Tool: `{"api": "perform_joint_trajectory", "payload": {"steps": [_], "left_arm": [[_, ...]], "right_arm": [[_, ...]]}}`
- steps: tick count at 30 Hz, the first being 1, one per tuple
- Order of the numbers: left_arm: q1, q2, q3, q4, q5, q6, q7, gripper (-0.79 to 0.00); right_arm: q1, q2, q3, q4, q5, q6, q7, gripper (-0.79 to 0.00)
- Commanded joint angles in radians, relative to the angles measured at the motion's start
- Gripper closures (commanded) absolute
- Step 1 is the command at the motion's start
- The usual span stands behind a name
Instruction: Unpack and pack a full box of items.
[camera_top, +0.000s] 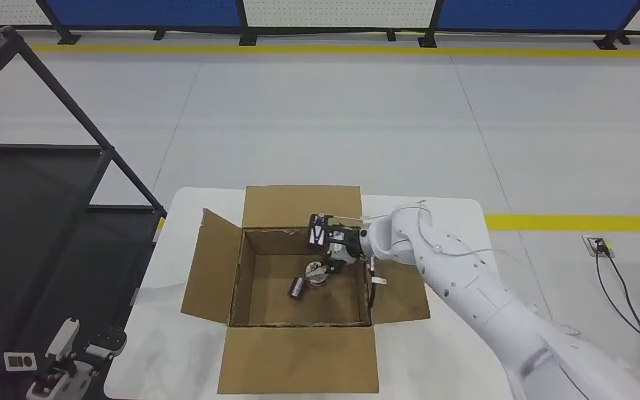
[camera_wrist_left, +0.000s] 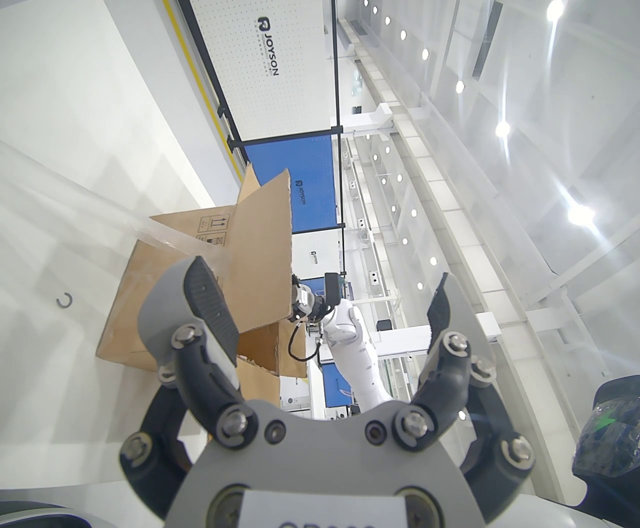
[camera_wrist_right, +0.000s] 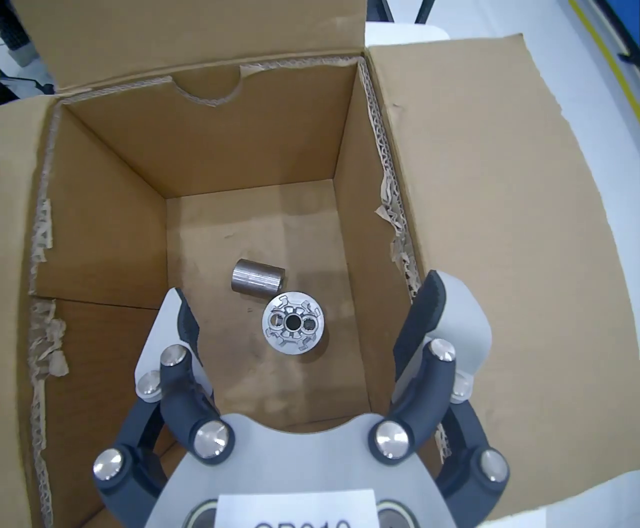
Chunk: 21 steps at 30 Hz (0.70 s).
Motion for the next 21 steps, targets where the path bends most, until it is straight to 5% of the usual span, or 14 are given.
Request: {"api": "perform_joint_trajectory", "payload": {"steps": [1,5,11,16,21], "left_arm": [[0.000,0.000,0.000,0.000,0.000,0.000,0.000,-0.785],[0.000,0.000,0.000,0.000,0.000,0.000,0.000,-0.785],[0.000,0.000,0.000,0.000,0.000,0.000,0.000,-0.785],[0.000,0.000,0.000,0.000,0.000,0.000,0.000,-0.785],[0.000,0.000,0.000,0.000,0.000,0.000,0.000,-0.785]], "right_arm": [[-0.057,0.054,0.067,-0.119,-0.020,0.019,0.023,-0.785],[-0.193,0.136,0.208,-0.339,-0.041,0.089,0.072,-0.785],[-0.525,0.244,0.504,-0.713,-0.112,0.396,0.173,-0.785],[-0.822,0.290,0.735,-0.958,-0.167,0.642,0.208,-0.785],[-1.015,0.300,0.884,-1.047,-0.180,0.906,0.247,-0.785]]}}
